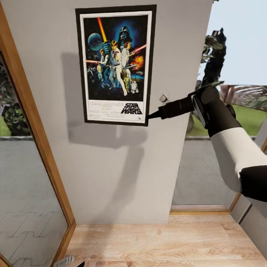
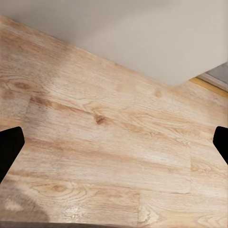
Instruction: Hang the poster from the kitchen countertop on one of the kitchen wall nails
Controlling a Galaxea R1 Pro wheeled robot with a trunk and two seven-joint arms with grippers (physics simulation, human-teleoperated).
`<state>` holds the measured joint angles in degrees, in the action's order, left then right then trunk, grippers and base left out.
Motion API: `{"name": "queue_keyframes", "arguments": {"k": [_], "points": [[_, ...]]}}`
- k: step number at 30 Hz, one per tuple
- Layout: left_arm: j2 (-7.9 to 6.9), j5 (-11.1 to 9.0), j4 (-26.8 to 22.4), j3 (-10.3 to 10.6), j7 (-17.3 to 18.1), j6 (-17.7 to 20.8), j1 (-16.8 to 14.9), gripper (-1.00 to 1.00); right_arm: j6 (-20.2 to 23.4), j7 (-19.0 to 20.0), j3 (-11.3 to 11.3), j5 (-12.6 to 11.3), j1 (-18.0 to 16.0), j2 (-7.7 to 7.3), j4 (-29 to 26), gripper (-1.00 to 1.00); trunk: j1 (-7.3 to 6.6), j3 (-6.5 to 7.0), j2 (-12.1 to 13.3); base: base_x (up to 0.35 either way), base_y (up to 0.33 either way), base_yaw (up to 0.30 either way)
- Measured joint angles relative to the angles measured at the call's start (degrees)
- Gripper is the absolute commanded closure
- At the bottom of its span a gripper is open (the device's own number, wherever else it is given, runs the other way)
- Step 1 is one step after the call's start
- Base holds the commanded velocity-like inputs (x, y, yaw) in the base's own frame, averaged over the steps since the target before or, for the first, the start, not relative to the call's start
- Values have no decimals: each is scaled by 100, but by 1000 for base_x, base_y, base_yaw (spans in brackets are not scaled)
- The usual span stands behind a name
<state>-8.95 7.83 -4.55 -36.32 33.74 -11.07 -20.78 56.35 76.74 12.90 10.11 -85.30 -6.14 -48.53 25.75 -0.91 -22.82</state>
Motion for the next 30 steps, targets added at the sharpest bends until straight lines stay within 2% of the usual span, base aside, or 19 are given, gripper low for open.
{"name": "queue_keyframes", "arguments": {"k": [6,12,16,30], "points": [[0,0,0,0,0,0,1,-100,-28,-5,-37,-4,104,0,0,100,0,0,0,0,0,0],[0,0,0,0,0,0,0,-100,-369,-20,-49,-149,203,0,132,100,0,0,0,0,0,0],[0,0,0,0,0,0,0,-100,-411,-21,-51,-216,224,0,177,100,0,0,0,0,0,0],[0,0,0,0,0,0,0,-100,-426,-21,-60,-234,229,0,182,100,0,0,0,0,0,0]]}}
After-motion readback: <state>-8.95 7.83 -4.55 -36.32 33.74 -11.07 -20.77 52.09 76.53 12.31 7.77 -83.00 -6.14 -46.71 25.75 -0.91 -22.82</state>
